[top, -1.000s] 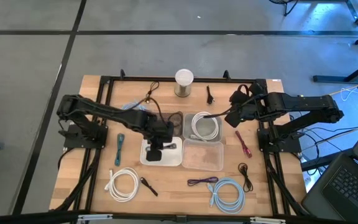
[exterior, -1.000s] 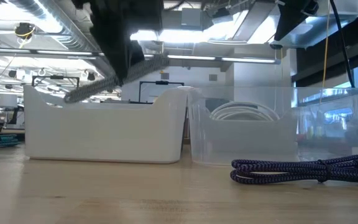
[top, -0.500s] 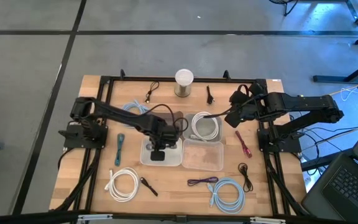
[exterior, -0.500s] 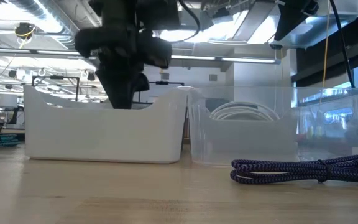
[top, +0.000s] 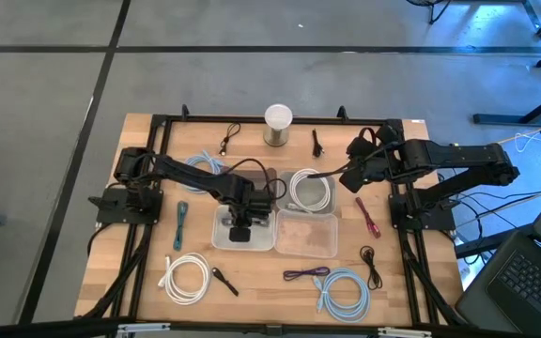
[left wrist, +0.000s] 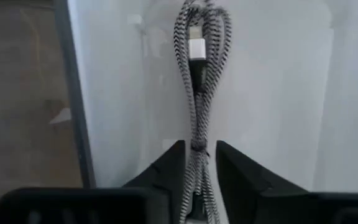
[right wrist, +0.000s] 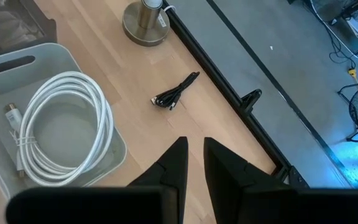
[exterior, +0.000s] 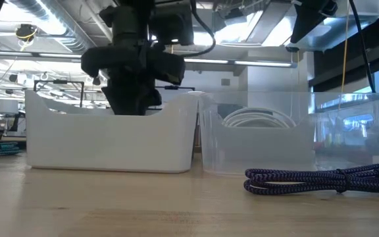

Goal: Pick & Place USB Port
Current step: Put the white patterned charger cable into the white bin, then put the top left black charger cable into the black bin

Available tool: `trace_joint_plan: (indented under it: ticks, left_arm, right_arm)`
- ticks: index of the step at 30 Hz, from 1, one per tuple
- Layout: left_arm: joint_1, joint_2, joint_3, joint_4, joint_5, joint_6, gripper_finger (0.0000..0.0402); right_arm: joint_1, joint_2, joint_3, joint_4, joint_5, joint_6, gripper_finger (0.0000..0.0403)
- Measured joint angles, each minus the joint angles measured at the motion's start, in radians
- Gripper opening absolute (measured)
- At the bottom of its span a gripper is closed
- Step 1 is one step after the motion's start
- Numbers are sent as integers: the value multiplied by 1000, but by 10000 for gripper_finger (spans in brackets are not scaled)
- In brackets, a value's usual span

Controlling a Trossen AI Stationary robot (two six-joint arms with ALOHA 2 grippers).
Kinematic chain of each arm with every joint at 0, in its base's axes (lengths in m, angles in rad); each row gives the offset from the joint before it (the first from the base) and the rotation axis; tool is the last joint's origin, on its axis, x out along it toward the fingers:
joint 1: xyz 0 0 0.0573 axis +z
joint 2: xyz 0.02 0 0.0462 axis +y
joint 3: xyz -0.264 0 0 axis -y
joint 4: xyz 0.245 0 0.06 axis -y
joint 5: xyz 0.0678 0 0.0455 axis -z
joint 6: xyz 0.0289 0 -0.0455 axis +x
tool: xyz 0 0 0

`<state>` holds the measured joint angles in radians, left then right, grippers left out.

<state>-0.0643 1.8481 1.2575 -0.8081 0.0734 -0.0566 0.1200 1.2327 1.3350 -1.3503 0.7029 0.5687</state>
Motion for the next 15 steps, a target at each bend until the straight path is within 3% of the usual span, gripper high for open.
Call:
trace_joint_plan:
  ticks: [7,15]
  left_arm:
    - [3,-3,28,-67,4,-1,143]
    - [-14,-57,219,-232,-34,-53,156]
  right_arm:
    - [0,0,0,0,0,1,55]
    - [0,0,0,-1,0,3,55]
